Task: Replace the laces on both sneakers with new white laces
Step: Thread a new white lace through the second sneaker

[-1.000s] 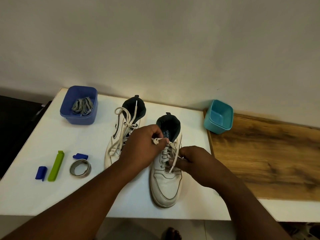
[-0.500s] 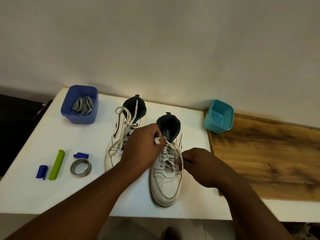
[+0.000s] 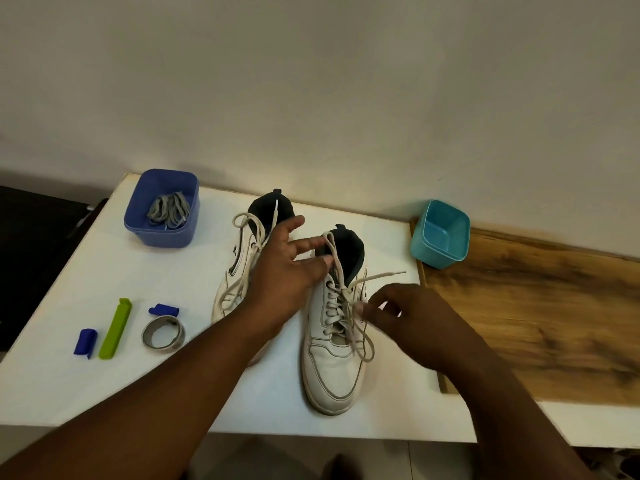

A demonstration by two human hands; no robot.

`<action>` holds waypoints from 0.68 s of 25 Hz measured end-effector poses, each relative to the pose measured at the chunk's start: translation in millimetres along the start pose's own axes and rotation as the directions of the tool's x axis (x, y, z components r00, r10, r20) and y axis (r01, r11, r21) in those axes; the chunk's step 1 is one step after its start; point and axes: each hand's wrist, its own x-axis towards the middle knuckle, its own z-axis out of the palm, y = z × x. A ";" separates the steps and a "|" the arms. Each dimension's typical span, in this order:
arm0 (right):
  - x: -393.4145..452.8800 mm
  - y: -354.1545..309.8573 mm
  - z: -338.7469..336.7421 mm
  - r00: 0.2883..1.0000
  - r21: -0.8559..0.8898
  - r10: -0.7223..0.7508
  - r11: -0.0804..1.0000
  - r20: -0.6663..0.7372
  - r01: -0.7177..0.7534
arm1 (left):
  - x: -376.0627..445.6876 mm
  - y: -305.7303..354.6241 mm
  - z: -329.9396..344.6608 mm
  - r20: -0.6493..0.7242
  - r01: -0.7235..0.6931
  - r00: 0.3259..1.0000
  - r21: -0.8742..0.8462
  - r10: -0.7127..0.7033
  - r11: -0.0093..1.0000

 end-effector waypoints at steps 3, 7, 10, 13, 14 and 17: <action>13.6 -2.9 15.5 0.950 0.247 -0.009 0.965 -0.313 0.091 | 4.8 -6.3 -3.8 -0.053 0.019 0.998 -0.054 -0.022 0.998; 34.4 -0.7 41.8 0.892 0.480 0.082 0.863 -0.445 0.160 | 2.1 -5.4 -1.1 -0.088 -0.059 0.994 0.147 0.072 0.987; 41.8 6.0 48.7 0.864 0.511 0.161 0.851 -0.477 0.123 | -5.4 -3.0 -0.9 -0.094 -0.146 0.977 0.366 0.192 0.919; 36.7 2.1 48.0 0.889 0.485 -0.017 0.833 -0.458 0.266 | -14.1 -3.2 3.3 0.035 -0.156 0.986 0.494 0.160 0.855; 33.3 0.3 47.3 0.883 0.451 -0.081 0.836 -0.463 0.313 | -15.9 -4.1 4.6 0.065 -0.163 0.986 0.500 0.151 0.850; 28.4 0.8 43.3 0.874 0.433 -0.045 0.855 -0.484 0.284 | -18.4 -0.5 2.6 0.084 -0.204 0.979 0.509 0.187 0.837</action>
